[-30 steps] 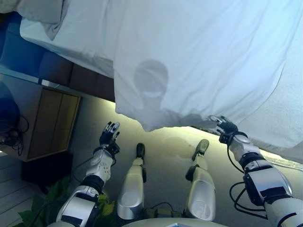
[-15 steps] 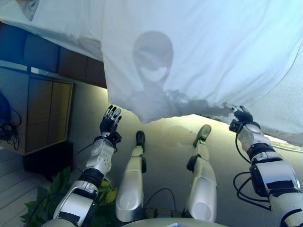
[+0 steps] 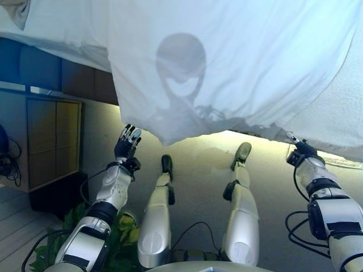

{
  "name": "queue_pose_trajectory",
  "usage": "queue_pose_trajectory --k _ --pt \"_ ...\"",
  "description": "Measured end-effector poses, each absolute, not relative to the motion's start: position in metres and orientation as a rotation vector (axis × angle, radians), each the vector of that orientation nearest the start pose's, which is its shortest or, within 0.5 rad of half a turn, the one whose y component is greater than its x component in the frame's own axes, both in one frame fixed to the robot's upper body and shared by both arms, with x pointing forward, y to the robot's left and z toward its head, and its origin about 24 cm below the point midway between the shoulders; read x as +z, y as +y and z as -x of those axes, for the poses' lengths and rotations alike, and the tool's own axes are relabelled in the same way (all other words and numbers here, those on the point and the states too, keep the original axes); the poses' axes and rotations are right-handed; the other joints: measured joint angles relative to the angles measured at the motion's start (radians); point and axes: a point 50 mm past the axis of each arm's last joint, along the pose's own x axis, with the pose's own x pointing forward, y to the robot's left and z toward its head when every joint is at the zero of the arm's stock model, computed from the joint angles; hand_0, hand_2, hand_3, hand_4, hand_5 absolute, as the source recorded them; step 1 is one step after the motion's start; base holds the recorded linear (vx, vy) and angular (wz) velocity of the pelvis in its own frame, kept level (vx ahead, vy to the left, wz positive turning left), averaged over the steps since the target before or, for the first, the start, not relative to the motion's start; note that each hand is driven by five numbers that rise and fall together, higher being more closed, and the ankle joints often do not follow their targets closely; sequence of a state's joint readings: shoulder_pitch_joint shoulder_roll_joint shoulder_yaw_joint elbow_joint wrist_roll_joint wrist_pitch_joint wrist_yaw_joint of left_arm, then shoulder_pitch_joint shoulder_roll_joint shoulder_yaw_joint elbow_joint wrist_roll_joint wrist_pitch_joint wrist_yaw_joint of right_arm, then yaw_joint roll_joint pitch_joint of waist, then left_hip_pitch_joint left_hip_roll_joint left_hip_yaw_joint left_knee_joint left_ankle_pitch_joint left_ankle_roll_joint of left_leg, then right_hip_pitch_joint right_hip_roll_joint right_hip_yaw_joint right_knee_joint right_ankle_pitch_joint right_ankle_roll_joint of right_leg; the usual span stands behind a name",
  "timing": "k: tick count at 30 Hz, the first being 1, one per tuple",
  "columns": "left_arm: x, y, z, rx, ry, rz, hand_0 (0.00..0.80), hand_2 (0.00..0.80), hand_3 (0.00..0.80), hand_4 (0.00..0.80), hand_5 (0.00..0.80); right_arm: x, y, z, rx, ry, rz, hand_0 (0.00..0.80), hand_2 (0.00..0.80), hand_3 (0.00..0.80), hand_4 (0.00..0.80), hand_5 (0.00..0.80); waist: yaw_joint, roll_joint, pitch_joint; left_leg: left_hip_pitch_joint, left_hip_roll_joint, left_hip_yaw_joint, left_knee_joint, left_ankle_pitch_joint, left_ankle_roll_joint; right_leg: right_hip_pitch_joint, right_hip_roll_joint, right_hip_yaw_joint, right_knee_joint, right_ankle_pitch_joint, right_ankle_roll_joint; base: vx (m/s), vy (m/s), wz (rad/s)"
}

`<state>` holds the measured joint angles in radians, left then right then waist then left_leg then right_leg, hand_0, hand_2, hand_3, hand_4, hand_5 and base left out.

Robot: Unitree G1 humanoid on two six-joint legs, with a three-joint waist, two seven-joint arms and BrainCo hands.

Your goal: Make the bed neatly

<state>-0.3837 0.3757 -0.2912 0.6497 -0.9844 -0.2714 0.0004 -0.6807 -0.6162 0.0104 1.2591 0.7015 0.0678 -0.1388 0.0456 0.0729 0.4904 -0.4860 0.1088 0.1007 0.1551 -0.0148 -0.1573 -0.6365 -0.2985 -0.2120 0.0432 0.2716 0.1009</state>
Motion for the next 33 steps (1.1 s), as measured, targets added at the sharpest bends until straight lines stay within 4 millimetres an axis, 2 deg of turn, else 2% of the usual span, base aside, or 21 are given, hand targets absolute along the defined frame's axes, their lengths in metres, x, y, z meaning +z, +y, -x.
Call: queue_pose_trajectory --k 6,10,15,20,24,33 --pt "0.033 0.205 -0.318 0.068 0.045 0.527 0.0 0.0 0.0 0.0 0.0 0.041 -0.357 -0.31 -0.66 0.428 -0.202 0.0 0.0 0.0 0.0 0.0 -0.005 0.001 0.001 -0.048 0.006 0.008 -0.002 0.009 -0.007 -0.06 0.012 0.013 -0.001 0.012 -0.011 -0.008 -0.053 -0.05" --pt "0.041 0.203 -0.319 0.073 0.021 0.555 0.0 0.0 0.0 0.0 0.0 0.053 -0.356 -0.318 -0.631 0.36 -0.219 0.0 0.0 0.0 0.0 0.0 -0.003 0.017 0.009 -0.055 0.007 0.01 -0.003 0.011 -0.009 -0.073 0.014 0.019 -0.001 0.013 -0.013 0.007 -0.014 -0.02" --pt "0.056 0.198 -0.321 0.049 -0.039 0.576 0.0 0.0 0.0 0.0 0.0 0.084 -0.347 -0.338 -0.538 0.199 -0.236 0.0 0.0 0.0 0.0 0.0 0.0 0.032 0.014 -0.098 0.006 0.009 -0.003 0.02 -0.011 -0.118 0.014 0.024 0.002 0.02 -0.018 0.018 -0.045 0.01" --pt "0.06 0.195 -0.321 0.037 -0.056 0.584 0.0 0.0 0.0 0.0 0.0 0.116 -0.336 -0.357 -0.451 0.085 -0.258 0.0 0.0 0.0 0.0 0.0 0.009 0.044 0.017 -0.128 0.006 0.006 0.0 0.024 -0.012 -0.147 0.014 0.024 0.004 0.023 -0.021 0.011 -0.014 0.01" --pt "0.066 0.193 -0.323 0.023 -0.077 0.586 0.0 0.0 0.0 0.0 0.0 0.131 -0.333 -0.364 -0.423 0.037 -0.258 0.0 0.0 0.0 0.0 0.0 0.027 0.045 0.017 -0.164 0.006 0.003 0.012 0.025 -0.012 -0.182 0.011 0.026 0.022 0.022 -0.021 0.016 -0.001 0.04" --pt "0.07 0.19 -0.323 0.016 -0.101 0.59 0.0 0.0 0.0 0.0 0.0 0.152 -0.321 -0.376 -0.368 0.002 -0.21 0.0 0.0 0.0 0.0 0.0 0.03 0.056 0.017 -0.217 0.004 -0.022 0.049 0.03 -0.012 -0.216 0.006 0.029 0.051 0.02 -0.024 0.007 0.016 0.07"
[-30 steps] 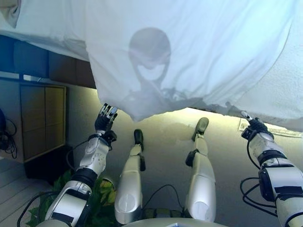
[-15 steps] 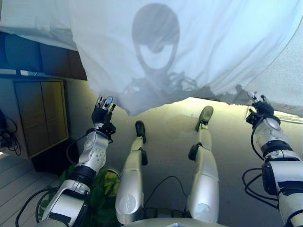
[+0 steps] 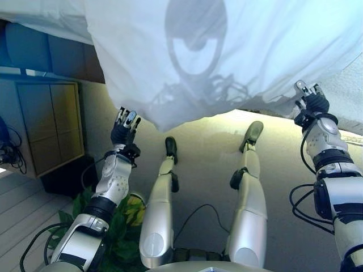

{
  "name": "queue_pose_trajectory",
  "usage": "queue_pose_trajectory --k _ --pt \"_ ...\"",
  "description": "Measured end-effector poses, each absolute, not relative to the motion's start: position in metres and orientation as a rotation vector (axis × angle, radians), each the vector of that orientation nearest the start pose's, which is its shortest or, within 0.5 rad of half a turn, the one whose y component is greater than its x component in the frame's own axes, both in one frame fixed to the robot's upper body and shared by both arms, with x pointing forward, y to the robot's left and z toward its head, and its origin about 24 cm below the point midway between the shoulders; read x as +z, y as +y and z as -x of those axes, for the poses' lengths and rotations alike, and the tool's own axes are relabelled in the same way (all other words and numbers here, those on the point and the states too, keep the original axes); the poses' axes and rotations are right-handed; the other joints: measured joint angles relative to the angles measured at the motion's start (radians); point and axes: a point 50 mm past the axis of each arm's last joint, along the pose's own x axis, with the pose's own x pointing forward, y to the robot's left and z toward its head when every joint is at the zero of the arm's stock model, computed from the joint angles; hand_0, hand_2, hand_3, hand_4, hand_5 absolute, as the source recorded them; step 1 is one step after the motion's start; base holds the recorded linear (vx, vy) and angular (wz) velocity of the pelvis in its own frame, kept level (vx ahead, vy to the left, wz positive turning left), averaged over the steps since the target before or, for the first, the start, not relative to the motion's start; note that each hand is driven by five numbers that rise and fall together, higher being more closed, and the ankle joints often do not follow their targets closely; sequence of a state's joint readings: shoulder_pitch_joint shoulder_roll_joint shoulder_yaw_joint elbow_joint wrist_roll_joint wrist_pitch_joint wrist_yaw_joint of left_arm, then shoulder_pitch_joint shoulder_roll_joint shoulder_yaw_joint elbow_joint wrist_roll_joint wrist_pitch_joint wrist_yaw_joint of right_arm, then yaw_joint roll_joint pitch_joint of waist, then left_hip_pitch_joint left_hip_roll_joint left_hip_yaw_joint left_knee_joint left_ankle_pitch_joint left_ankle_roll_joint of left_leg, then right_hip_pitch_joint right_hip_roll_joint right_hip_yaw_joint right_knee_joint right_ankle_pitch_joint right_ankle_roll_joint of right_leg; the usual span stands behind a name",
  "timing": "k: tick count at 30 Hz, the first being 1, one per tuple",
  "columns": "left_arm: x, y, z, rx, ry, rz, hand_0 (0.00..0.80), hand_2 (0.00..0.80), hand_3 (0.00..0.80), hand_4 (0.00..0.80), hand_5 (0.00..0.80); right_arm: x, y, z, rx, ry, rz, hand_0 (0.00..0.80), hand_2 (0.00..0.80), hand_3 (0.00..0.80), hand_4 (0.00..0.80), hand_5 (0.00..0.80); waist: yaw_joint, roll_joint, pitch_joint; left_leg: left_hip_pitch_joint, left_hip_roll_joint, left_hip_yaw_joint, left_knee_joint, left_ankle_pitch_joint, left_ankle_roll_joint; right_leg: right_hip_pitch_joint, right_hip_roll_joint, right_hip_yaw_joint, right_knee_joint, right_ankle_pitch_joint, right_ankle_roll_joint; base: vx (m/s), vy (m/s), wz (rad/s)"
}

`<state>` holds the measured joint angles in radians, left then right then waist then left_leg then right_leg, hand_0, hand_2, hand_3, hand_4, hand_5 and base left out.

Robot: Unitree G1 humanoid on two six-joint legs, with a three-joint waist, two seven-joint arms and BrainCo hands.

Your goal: Make the bed neatly

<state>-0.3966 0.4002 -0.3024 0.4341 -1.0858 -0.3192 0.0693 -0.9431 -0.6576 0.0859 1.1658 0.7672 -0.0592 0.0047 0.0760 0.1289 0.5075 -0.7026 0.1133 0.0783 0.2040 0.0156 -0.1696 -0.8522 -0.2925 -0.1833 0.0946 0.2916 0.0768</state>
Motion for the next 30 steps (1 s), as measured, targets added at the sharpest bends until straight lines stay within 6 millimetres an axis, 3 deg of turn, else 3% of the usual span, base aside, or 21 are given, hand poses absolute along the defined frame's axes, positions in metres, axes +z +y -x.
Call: queue_pose_trajectory --k 12,13,14,30 --pt "0.064 0.176 -0.322 -0.01 -0.086 0.636 0.0 0.0 0.0 0.0 0.0 0.15 -0.3 -0.384 -0.285 0.016 -0.174 0.0 0.0 0.0 0.0 0.0 0.022 0.006 0.0 0.009 0.006 -0.007 0.018 0.009 -0.004 0.01 0.006 0.009 0.018 0.005 -0.009 0.003 0.019 0.0" --pt "0.063 0.175 -0.322 -0.014 -0.082 0.637 0.0 0.0 0.0 0.0 0.0 0.148 -0.297 -0.385 -0.271 0.026 -0.173 0.176 0.176 0.176 0.176 0.176 0.021 0.006 0.0 0.02 0.006 -0.006 0.017 0.009 -0.004 0.021 0.006 0.009 0.018 0.005 -0.009 0.023 0.048 -0.06" --pt "0.061 0.175 -0.322 -0.017 -0.078 0.639 0.0 0.0 0.0 0.0 0.0 0.145 -0.293 -0.386 -0.253 0.04 -0.165 0.8 0.8 0.8 0.8 0.8 0.022 0.006 0.0 0.036 0.006 -0.004 0.013 0.009 -0.004 0.033 0.006 0.009 0.018 0.005 -0.009 0.002 0.04 -0.07" --pt "0.055 0.173 -0.318 -0.026 -0.065 0.647 0.0 0.0 0.0 0.0 0.0 0.136 -0.287 -0.386 -0.237 0.081 -0.143 0.8 0.8 0.8 0.8 0.8 0.021 0.006 -0.001 0.099 0.007 -0.001 -0.03 0.032 -0.002 0.082 0.009 0.005 0.009 0.005 -0.014 0.003 0.005 0.0"
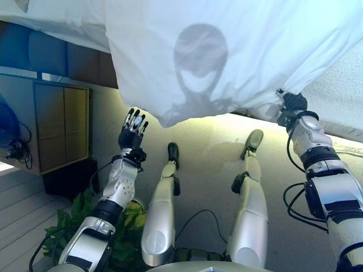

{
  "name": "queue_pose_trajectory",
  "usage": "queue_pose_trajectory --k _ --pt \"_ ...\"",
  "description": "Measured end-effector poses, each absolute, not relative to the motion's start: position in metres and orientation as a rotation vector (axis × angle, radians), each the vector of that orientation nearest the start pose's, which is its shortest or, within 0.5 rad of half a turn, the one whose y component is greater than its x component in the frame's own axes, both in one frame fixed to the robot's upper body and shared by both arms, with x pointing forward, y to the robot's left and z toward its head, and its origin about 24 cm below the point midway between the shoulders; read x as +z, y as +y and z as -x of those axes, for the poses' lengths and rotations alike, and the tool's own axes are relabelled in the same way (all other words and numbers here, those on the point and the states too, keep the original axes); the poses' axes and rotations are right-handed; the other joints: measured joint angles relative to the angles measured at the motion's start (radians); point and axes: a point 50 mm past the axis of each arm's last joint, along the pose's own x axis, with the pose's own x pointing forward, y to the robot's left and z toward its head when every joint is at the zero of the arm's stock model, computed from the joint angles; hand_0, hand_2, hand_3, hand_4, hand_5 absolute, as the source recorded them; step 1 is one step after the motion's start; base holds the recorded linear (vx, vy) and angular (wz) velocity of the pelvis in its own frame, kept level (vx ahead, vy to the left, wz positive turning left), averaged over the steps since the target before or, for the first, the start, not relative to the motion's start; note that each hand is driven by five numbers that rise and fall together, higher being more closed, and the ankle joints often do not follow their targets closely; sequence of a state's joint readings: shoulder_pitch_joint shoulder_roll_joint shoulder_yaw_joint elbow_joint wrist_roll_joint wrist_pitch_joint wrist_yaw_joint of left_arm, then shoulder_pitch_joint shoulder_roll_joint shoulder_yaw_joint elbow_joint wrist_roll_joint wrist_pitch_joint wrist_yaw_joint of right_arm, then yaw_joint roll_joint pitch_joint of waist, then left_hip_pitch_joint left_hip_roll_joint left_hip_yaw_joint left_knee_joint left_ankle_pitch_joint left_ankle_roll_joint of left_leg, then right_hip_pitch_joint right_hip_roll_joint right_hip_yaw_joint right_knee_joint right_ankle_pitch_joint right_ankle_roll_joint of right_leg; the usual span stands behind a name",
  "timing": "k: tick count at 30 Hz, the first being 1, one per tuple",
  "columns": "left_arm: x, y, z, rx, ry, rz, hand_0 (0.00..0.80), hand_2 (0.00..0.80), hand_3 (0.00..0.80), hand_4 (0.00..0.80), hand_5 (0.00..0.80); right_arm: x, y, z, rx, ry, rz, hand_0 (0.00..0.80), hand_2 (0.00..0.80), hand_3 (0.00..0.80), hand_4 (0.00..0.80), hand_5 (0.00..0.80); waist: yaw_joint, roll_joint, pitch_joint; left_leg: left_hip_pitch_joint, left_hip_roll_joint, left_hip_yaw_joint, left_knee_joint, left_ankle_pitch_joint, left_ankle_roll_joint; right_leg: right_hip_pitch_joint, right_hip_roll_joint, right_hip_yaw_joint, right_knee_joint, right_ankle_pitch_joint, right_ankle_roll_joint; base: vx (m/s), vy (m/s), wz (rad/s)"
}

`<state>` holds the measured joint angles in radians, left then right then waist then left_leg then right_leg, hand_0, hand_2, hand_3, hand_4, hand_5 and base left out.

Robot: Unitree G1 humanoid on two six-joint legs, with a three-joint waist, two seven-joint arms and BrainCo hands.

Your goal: Make the bed neatly

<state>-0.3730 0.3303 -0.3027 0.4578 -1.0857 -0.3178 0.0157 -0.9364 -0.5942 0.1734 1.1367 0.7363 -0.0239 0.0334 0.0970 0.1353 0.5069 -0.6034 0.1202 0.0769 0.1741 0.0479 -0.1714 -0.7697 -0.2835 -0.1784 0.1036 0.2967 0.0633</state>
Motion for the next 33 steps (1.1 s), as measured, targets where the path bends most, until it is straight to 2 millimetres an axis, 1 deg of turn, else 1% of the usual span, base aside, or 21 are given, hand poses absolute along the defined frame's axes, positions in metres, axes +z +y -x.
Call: queue_pose_trajectory --k 5,11,14,18,21,27,33 --pt "0.054 0.173 -0.318 -0.025 -0.064 0.646 0.0 0.0 0.0 0.0 0.0 0.132 -0.289 -0.384 -0.246 0.098 -0.148 0.8 0.8 0.8 0.8 0.8 -0.001 0.0 0.0 0.009 0.0 0.0 -0.002 0.0 0.0 0.008 0.0 -0.002 0.0 0.002 0.0 0.0 0.0 0.0" --pt "0.054 0.174 -0.318 -0.023 -0.063 0.646 0.0 0.0 0.0 0.0 0.0 0.114 -0.297 -0.375 -0.276 0.125 -0.18 0.8 0.8 0.8 0.8 0.8 -0.005 -0.002 -0.001 0.032 0.0 0.0 -0.007 0.0 0.0 0.033 0.0 -0.003 -0.006 -0.004 0.007 -0.006 0.001 0.0" --pt "0.049 0.176 -0.315 -0.013 -0.052 0.646 0.0 0.0 0.0 0.0 0.0 0.107 -0.3 -0.371 -0.279 0.138 -0.187 0.8 0.8 0.8 0.8 0.8 -0.028 -0.006 -0.002 0.034 0.001 0.001 -0.009 0.0 0.0 0.035 0.001 -0.003 -0.011 -0.004 0.007 0.0 0.0 0.0" --pt "0.047 0.177 -0.314 -0.019 -0.051 0.645 0.0 0.0 0.0 0.0 0.0 0.1 -0.307 -0.364 -0.292 0.145 -0.199 0.8 0.8 0.8 0.8 0.8 -0.037 -0.009 -0.003 0.036 0.004 0.003 -0.015 0.0 0.0 0.037 0.005 -0.003 -0.015 -0.001 0.004 -0.003 -0.009 0.0" --pt "0.047 0.178 -0.313 -0.019 -0.053 0.644 0.0 0.0 0.0 0.0 0.0 0.097 -0.308 -0.362 -0.294 0.149 -0.197 0.8 0.8 0.8 0.8 0.8 -0.047 -0.018 -0.004 0.042 0.005 0.003 -0.023 0.0 0.0 0.041 0.007 -0.002 -0.017 -0.001 0.004 -0.017 -0.031 -0.01" --pt "0.046 0.181 -0.312 -0.016 -0.053 0.636 0.0 0.0 0.0 0.0 0.0 0.085 -0.312 -0.355 -0.311 0.179 -0.186 0.8 0.8 0.8 0.8 0.8 -0.054 -0.057 -0.012 0.05 0.007 0.005 -0.029 -0.002 -0.003 0.049 0.009 0.0 -0.027 0.0 0.006 -0.007 -0.024 -0.01" --pt "0.05 0.193 -0.312 -0.001 -0.07 0.596 0.0 0.0 0.0 0.0 0.0 0.086 -0.316 -0.354 -0.328 0.189 -0.132 0.8 0.8 0.8 0.8 0.8 -0.056 -0.062 -0.012 0.045 0.01 0.006 -0.029 -0.003 -0.004 0.048 0.015 0.005 -0.036 -0.005 0.013 -0.021 -0.024 0.0"
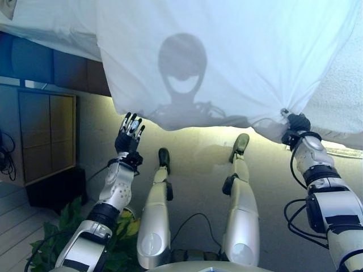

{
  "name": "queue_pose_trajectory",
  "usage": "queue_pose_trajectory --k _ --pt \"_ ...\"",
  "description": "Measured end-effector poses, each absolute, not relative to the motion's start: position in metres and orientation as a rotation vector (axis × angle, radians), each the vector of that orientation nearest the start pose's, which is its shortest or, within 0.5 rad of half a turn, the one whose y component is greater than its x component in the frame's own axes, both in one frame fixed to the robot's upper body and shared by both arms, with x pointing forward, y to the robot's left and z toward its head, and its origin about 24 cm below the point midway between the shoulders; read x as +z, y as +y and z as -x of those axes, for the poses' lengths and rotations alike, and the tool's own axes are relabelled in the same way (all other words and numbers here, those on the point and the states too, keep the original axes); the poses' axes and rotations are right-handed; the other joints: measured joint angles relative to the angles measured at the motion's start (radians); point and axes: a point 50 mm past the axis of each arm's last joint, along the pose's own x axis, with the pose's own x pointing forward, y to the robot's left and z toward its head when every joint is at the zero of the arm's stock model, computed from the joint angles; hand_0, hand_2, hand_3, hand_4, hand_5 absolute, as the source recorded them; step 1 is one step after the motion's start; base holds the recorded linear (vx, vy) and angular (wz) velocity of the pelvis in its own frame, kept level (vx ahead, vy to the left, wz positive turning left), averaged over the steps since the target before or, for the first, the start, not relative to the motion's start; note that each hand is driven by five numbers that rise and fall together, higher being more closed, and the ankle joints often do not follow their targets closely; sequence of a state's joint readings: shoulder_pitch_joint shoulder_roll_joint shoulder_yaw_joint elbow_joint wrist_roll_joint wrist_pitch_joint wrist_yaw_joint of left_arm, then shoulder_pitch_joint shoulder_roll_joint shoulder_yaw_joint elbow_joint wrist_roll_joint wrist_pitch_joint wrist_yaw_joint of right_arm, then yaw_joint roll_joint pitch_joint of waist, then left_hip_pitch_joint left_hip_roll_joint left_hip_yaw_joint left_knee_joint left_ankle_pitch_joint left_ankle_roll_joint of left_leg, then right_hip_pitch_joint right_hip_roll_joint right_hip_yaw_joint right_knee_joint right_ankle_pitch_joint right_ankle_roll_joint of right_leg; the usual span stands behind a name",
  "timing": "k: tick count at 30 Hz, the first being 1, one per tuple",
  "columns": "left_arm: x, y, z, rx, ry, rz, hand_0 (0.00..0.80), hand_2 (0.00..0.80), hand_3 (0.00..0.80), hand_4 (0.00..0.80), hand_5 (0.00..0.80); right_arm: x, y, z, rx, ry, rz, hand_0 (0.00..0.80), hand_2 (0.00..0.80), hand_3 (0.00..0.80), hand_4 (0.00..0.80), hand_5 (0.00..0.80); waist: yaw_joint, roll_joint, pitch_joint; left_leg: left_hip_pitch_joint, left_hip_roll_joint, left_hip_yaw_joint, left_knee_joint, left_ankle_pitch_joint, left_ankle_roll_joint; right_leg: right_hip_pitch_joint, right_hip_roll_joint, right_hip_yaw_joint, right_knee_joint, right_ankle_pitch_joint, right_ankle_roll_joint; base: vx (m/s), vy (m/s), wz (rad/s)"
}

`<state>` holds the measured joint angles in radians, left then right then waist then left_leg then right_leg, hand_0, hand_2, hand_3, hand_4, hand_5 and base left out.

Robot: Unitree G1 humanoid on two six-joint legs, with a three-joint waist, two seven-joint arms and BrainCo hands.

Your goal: Make the bed neatly

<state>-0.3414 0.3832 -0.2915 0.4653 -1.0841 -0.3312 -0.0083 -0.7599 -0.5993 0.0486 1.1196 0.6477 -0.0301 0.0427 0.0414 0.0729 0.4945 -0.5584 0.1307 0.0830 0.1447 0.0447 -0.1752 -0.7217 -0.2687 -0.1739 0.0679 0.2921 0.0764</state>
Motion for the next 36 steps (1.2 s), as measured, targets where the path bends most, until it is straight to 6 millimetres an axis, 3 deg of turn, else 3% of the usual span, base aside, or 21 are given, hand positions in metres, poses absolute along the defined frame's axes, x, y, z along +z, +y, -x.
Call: queue_pose_trajectory --k 14,15,24,30,36 --pt "0.064 0.21 -0.313 0.003 -0.113 0.535 0.0 0.0 0.0 0.0 0.0 0.093 -0.336 -0.347 -0.4 0.209 -0.133 0.8 0.8 0.8 0.8 0.8 0.003 -0.01 -0.003 -0.051 0.001 -0.002 0.006 -0.001 -0.002 -0.043 0.002 0.005 -0.004 0.006 -0.002 -0.039 -0.034 0.02" --pt "0.066 0.209 -0.313 -0.001 -0.119 0.537 0.0 0.0 0.0 0.0 0.0 0.093 -0.336 -0.347 -0.398 0.209 -0.135 0.0 0.0 0.0 0.0 0.0 0.003 -0.01 -0.003 -0.052 0.001 -0.002 0.005 -0.001 -0.002 -0.044 0.002 0.007 -0.004 0.006 -0.001 -0.047 -0.017 0.01" --pt "0.077 0.203 -0.315 -0.017 -0.151 0.549 0.0 0.0 0.0 0.0 0.0 0.069 -0.353 -0.328 -0.496 0.425 -0.16 0.0 0.0 0.0 0.0 0.0 0.0 -0.01 -0.002 -0.066 -0.003 0.004 0.013 -0.005 -0.004 -0.066 0.003 0.026 -0.002 0.007 0.003 -0.038 0.0 -0.03" --pt "0.076 0.204 -0.315 -0.008 -0.149 0.55 0.0 0.0 0.0 0.0 0.0 0.02 -0.361 -0.291 -0.551 0.666 -0.18 0.0 0.0 0.0 0.0 0.0 0.005 -0.01 -0.002 -0.065 -0.003 0.01 0.046 -0.014 -0.006 -0.064 0.001 0.033 0.015 0.007 0.002 -0.035 -0.009 -0.03" --pt "0.076 0.209 -0.315 -0.001 -0.155 0.551 0.0 0.0 0.0 0.0 0.0 0.001 -0.366 -0.27 -0.562 0.762 -0.164 0.0 0.0 0.0 0.0 0.0 0.0 -0.009 -0.002 -0.06 0.006 0.011 0.115 -0.039 -0.002 -0.031 0.004 0.035 0.016 0.003 0.002 -0.032 0.001 -0.06"
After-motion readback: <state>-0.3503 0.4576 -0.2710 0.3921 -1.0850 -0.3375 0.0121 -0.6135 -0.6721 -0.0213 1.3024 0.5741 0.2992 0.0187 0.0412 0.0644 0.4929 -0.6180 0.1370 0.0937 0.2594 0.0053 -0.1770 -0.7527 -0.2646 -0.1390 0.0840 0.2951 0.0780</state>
